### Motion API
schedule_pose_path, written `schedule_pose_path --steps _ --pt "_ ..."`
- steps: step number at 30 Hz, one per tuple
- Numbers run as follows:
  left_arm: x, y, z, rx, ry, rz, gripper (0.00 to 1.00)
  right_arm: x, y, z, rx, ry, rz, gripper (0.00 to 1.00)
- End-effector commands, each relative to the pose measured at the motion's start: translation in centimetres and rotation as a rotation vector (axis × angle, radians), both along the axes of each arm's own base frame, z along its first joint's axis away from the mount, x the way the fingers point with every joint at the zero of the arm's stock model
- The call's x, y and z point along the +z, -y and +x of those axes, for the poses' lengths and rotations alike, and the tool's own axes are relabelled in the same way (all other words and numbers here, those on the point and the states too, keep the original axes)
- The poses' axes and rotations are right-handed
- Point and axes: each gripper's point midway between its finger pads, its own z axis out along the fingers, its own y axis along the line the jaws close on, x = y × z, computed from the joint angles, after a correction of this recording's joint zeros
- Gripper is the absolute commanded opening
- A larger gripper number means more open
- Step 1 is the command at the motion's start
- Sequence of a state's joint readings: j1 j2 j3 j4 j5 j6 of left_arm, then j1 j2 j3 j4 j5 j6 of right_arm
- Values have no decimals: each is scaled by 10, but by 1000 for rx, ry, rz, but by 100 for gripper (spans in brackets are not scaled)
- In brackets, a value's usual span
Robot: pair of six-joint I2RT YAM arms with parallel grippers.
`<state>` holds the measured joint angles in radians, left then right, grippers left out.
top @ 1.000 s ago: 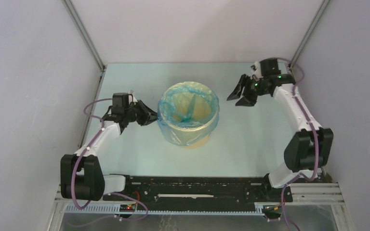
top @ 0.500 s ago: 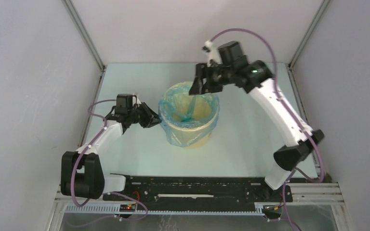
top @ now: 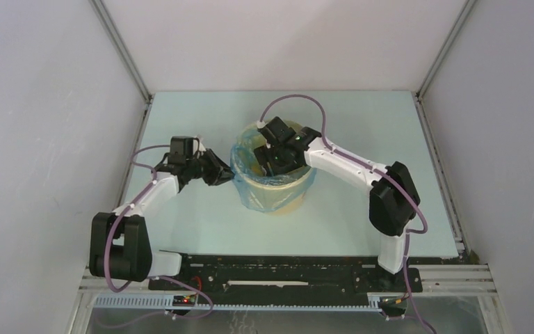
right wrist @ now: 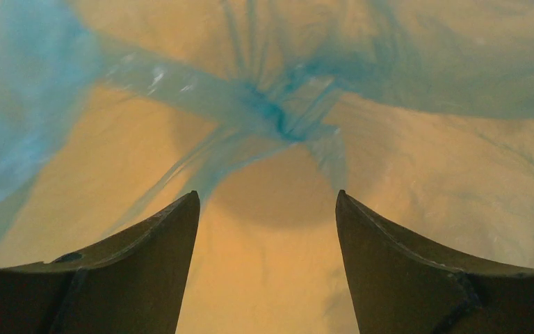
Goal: Put the trash bags into the trash bin
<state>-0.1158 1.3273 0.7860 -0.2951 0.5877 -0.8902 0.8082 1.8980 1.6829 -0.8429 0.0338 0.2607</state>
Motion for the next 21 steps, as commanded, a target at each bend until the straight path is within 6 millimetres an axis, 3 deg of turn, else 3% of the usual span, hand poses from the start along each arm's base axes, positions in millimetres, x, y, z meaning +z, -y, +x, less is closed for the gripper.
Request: schedule_pose_path --steps 1,11,16,18,21 --pt "-1 7 -2 -24 -2 -37 22 1 -12 31 -29 206 43 81" --pt "-6 12 6 -19 -19 -69 18 -53 -24 30 -85 145 110 80" --pt "-6 15 7 -27 -19 -71 15 -73 -34 28 -18 127 128 79" --pt "-3 16 7 -34 -11 -71 15 -71 -27 29 -41 106 81 79" --pt "-1 15 9 -39 7 -56 14 -33 -24 30 -46 131 121 79"
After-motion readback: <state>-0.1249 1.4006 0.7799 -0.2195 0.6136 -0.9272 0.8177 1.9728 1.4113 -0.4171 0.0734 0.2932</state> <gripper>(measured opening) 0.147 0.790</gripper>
